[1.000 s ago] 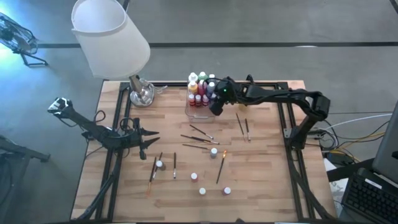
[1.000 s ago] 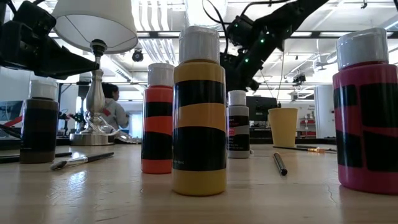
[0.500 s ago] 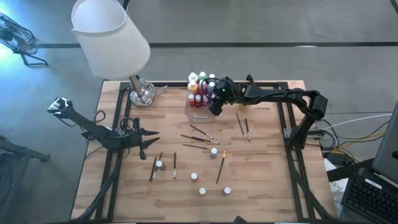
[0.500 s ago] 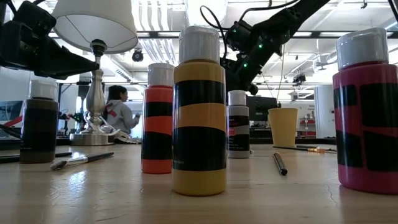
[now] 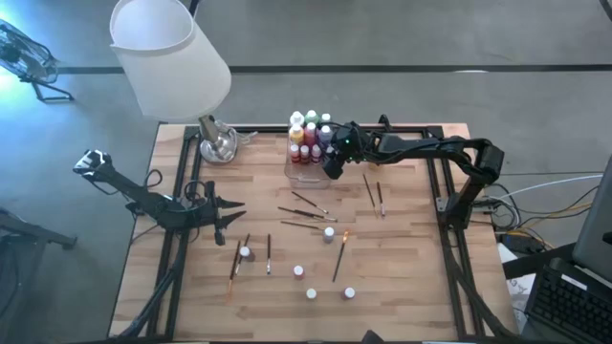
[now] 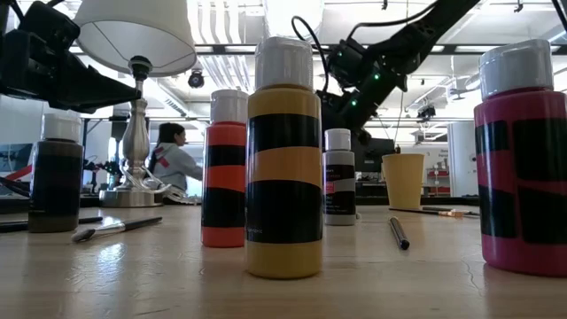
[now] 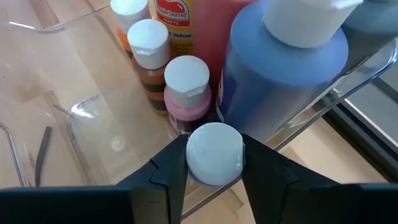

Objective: Pick & Place Paint Supplies
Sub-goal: Put the small blue paint bottle into the bin

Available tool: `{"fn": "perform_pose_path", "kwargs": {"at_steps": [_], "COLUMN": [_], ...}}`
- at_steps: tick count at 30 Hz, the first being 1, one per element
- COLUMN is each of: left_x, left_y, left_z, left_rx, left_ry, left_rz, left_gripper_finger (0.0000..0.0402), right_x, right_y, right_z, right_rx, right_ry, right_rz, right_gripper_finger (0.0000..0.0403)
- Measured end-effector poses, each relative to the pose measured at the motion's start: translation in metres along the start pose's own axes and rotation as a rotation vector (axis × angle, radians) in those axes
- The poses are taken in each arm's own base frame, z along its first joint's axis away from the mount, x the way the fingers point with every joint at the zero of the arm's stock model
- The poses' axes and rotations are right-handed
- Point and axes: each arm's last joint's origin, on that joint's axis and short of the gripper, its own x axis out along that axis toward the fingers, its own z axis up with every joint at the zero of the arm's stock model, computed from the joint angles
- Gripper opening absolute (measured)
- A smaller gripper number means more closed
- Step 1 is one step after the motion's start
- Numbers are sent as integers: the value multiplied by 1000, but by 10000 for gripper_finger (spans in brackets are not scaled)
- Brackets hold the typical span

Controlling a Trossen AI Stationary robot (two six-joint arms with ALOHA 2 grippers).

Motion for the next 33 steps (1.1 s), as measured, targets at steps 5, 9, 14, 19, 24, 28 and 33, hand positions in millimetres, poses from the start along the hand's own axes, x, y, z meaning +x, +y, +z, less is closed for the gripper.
{"fn": "perform_pose_path", "kwargs": {"at_steps": [5, 9, 14, 19, 24, 28, 33], "left_x": [0, 0, 0, 0, 0, 0, 0], "left_y": [0, 0, 0, 0, 0, 0, 0], "left_z": [0, 0, 0, 0, 0, 0, 0], "left_rx": [0, 0, 0, 0, 0, 0, 0], "left_ry": [0, 0, 0, 0, 0, 0, 0], "left_rz": [0, 0, 0, 0, 0, 0, 0], "left_gripper_finger": [108, 108, 108, 108, 108, 108, 108], "right_x": [1, 1, 2, 4, 4, 4, 12], "right_y": [0, 0, 0, 0, 0, 0, 0], "right_z": [-2, -1, -3, -5, -6, -6, -10], "right_rx": [-2, 4, 8, 6, 3, 5, 0], "right_ry": [-19, -25, -40, -43, -43, -42, -29], "right_rz": [11, 15, 17, 19, 20, 21, 25], "right_gripper_finger": [113, 123, 126, 115, 127, 127, 117]}}
